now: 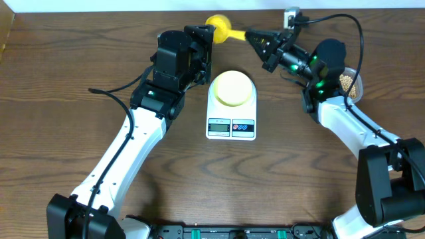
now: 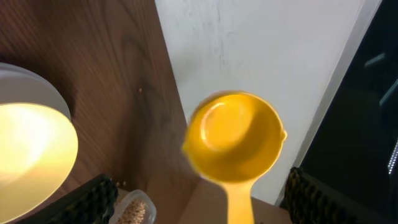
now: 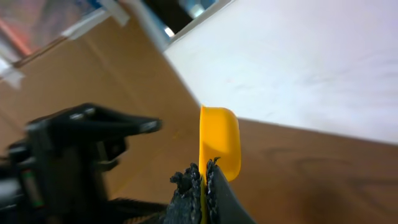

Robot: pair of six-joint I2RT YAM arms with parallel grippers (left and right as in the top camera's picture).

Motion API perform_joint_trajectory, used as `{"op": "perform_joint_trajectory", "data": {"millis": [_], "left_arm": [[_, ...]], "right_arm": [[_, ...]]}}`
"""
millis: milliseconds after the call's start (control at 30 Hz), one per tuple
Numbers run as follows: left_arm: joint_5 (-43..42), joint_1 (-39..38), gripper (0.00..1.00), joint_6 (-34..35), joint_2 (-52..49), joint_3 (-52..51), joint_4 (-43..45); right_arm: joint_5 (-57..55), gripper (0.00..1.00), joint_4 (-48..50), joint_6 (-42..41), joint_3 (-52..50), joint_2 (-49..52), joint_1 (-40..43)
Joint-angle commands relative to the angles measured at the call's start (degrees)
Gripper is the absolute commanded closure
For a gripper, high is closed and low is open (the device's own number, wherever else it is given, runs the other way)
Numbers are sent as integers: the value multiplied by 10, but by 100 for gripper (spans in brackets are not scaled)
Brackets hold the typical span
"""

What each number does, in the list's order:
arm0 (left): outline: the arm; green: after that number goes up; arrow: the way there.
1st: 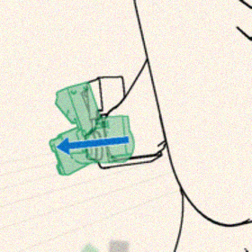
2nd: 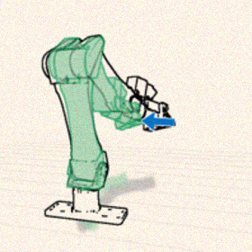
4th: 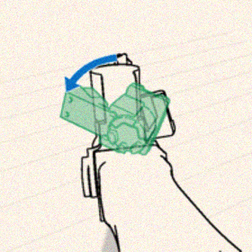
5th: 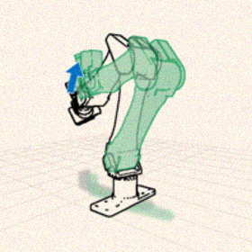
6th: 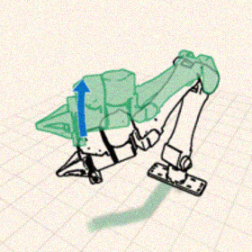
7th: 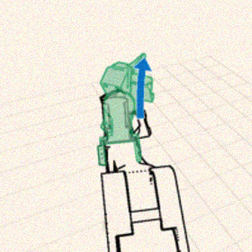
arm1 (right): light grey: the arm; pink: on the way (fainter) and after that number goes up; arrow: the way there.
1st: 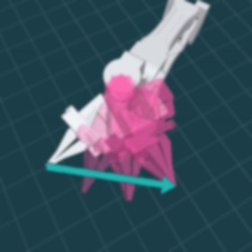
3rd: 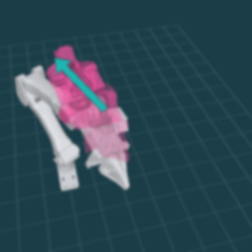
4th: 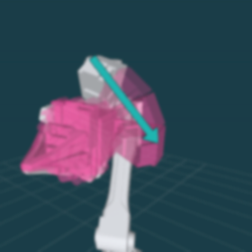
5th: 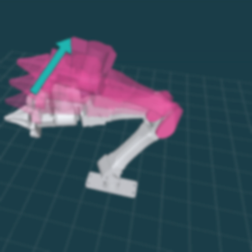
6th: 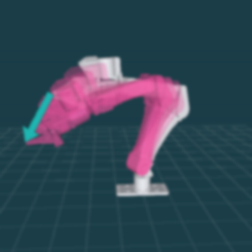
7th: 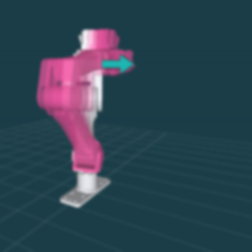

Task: Scoop item into bowl and weigh 50g on scale
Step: 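Open the left gripper and pull the scoop away with the right gripper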

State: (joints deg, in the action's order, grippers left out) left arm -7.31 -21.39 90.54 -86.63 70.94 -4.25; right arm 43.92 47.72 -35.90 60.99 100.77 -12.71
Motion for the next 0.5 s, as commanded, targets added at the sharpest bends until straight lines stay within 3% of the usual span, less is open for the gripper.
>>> {"op": "perform_joint_trajectory", "data": {"millis": [0, 267, 467], "left_arm": [[5, 1, 12, -27, 6, 2, 0], [5, 1, 12, -26, 6, 2, -33], [5, 1, 12, -26, 6, 2, -110]], "right_arm": [[-63, 99, 0, 66, 10, -1, 13], [-80, 99, -5, 75, 10, -1, 44], [-80, 99, -8, 75, 10, -1, 68]]}}
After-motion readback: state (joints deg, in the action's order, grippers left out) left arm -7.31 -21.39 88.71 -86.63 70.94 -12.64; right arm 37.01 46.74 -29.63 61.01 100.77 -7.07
